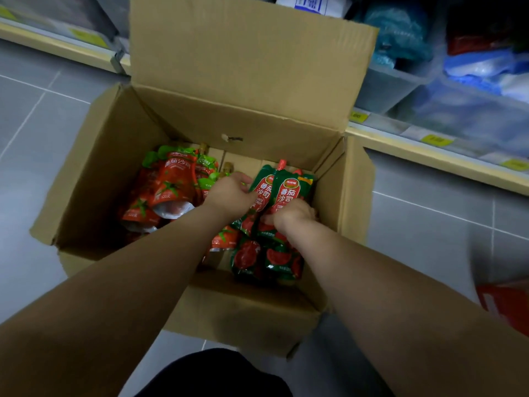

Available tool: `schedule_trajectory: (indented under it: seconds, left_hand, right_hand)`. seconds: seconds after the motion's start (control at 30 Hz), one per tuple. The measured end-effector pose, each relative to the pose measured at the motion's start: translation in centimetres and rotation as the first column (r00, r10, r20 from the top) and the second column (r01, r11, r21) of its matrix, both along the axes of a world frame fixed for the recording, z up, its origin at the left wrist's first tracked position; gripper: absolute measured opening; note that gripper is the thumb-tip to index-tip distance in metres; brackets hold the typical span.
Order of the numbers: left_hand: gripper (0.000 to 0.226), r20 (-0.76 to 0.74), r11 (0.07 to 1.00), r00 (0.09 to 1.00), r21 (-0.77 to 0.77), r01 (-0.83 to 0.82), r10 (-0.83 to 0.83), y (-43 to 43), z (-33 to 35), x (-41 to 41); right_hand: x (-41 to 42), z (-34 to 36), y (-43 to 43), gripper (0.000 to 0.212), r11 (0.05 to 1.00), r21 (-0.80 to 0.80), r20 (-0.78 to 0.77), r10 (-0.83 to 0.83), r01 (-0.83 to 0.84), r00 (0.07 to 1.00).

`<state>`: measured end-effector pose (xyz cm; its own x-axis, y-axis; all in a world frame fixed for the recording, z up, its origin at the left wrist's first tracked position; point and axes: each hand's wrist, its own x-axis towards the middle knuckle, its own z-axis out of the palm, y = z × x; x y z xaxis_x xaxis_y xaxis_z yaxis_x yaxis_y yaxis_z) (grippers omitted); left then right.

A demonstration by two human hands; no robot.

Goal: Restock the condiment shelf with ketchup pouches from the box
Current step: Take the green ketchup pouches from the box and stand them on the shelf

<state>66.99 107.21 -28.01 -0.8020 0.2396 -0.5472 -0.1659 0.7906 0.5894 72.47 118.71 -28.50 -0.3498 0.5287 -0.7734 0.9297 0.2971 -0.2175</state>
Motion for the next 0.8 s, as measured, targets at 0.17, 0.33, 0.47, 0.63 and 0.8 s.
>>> schedule_trajectory:
  seconds: [0.17, 0.33, 0.47, 0.63, 0.8]
  left_hand:
    - [0.043, 0.104, 0.977, 0.982, 0.124, -0.172, 0.16, 0.7, 0.1, -0.6]
    - [0.055, 0.384, 0.889, 0.876, 0.231, -0.395, 0.29, 1.7, 1.8, -0.5]
    - [0.036, 0.529, 0.835, 0.811, 0.306, -0.458, 0.251, 2.1, 4.3, -0.6]
    - [0.048, 0.481, 0.786, 0.838, 0.399, -0.472, 0.259, 3.4, 8.3, 0.1]
    - [0.04, 0.364, 0.805, 0.904, 0.455, -0.381, 0.222, 6.6, 13.5, 1.5]
  right_hand:
    - [0.8, -0.1, 1.0, 0.058, 0.973, -0.145, -0.158, -0.2, 0.177, 0.967]
    - [1.1, 1.9, 1.3, 0.064, 0.953, -0.288, -0.28, -0.175, 0.091, 0.944]
    - [1.5, 4.4, 2.3, 0.072, 0.891, -0.453, -0.348, -0.201, 0.023, 0.916]
    - [2.3, 8.2, 5.2, 0.072, 0.896, -0.432, -0.44, -0.107, -0.106, 0.892]
    - [3.6, 12.5, 8.6, 0.064, 0.868, -0.459, -0.442, -0.04, -0.187, 0.896]
